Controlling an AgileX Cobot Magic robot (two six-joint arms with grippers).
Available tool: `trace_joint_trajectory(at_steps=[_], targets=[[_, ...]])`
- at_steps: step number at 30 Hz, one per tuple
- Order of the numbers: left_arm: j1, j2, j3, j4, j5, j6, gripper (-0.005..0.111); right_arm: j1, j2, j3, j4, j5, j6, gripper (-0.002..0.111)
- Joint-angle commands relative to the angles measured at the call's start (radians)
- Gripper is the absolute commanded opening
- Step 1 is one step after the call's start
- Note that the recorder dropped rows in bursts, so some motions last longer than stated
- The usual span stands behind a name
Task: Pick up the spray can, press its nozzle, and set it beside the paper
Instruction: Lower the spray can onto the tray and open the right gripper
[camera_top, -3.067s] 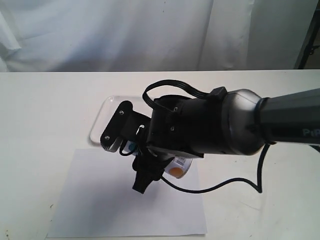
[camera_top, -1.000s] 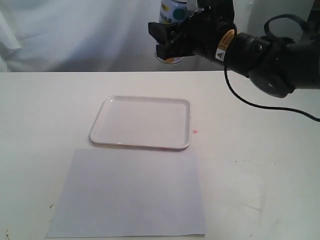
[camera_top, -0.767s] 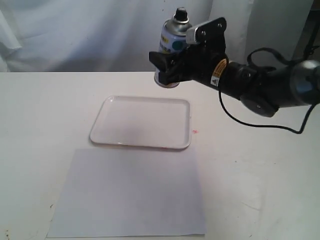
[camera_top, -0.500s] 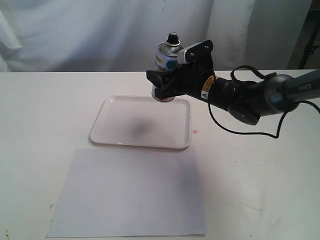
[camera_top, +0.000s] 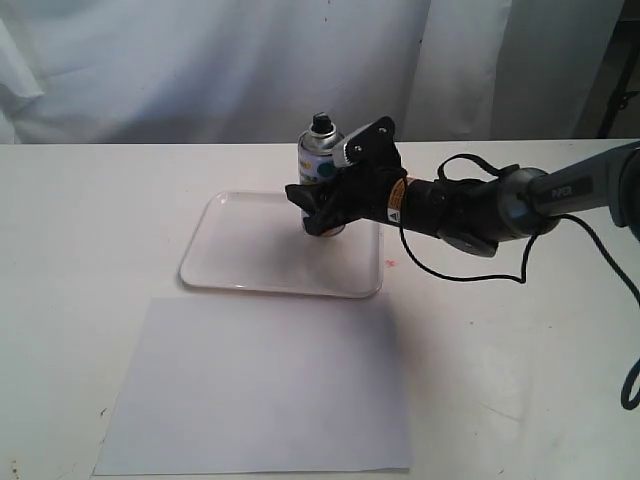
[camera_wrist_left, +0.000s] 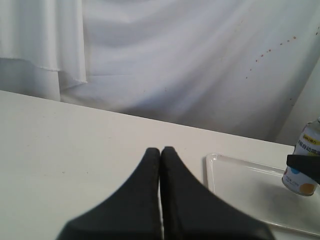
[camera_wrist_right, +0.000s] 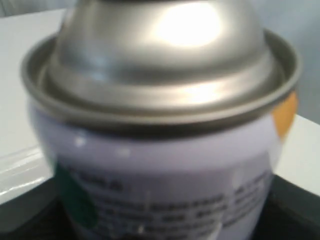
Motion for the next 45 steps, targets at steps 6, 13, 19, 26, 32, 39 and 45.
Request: trace_joint_trajectory(at_steps=[6, 13, 19, 26, 32, 39, 45], targets=[[0.002, 0.0, 0.003, 0.002, -0.014, -0.006, 0.0, -0.006, 0.001, -0.013, -0.015, -0.013, 0.015, 0.0], [0.002, 0.0, 0.003, 0.002, -0.019, -0.006, 0.0, -0.006, 0.006, -0.013, -0.015, -0.015, 0.023, 0.0], [0.002, 0.0, 0.003, 0.002, -0.019, -0.006, 0.0, -0.006, 0.006, -0.013, -0.027, 0.022, 0.019, 0.001], [0.002, 0.0, 0.003, 0.002, -0.019, -0.006, 0.0, -0.006, 0.006, -0.013, -0.037, 0.024, 0.025, 0.04], [0.002, 0.0, 0.003, 0.002, -0.02, -0.006, 0.0, -0.006, 0.006, -0.013, 0.002, 0.022, 0.045, 0.077], [0.002, 0.0, 0.003, 0.002, -0.021, -0.006, 0.0, -0.006, -0.002, -0.013, 0.002, 0.018, 0.077, 0.079], [0.002, 0.0, 0.003, 0.002, -0.021, -0.006, 0.0, -0.009, -0.075, -0.013, -0.196, 0.022, 0.235, 0.079]])
